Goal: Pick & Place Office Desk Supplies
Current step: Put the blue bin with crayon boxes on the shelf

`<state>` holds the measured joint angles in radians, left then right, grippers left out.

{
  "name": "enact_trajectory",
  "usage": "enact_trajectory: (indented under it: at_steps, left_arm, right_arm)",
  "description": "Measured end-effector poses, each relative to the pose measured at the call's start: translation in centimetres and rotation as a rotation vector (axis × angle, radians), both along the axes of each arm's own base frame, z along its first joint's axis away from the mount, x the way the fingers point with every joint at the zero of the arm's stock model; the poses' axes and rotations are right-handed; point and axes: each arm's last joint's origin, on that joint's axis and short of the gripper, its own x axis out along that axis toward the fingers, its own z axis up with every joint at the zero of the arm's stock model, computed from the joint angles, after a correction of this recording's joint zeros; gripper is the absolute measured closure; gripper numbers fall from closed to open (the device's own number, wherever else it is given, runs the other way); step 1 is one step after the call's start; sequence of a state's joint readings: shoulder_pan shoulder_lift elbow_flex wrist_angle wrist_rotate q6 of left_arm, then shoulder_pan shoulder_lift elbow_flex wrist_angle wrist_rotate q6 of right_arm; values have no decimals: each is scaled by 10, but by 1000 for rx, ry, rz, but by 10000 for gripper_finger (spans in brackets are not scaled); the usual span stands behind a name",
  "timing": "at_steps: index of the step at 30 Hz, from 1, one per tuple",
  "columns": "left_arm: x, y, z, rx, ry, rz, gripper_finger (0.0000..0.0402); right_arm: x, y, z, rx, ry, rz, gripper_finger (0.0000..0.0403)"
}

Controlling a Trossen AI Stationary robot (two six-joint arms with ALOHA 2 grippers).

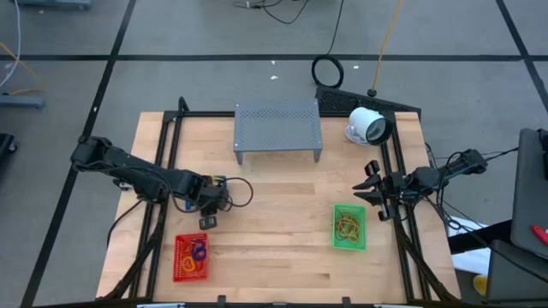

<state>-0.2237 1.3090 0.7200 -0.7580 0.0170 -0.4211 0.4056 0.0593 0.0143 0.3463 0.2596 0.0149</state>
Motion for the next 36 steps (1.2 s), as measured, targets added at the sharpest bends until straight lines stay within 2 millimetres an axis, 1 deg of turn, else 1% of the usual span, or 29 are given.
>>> enact_trajectory:
  at_steps: [4, 5, 20, 26, 33, 36]
  left_arm:
    - [1, 0, 0, 13, -9, -19, 381]
    - [1, 0, 0, 18, -12, -18, 388]
    - [3, 1, 1, 35, -42, 104, 391]
    - [3, 2, 1, 54, -45, 181, 391]
    - [-1, 10, 2, 83, 9, 296, 391]
    - [-2, 15, 7, 119, 32, 350, 392]
  right_arm:
    - [0, 0, 0, 0, 0, 0, 337]
    - [0, 0, 0, 0, 0, 0, 336]
    - [0, 0, 0, 0, 0, 0, 337]
    - [0, 0, 0, 0, 0, 0, 337]
    - [0, 0, 0, 0, 0, 0, 337]
    - [0, 0, 0, 0, 0, 0, 337]
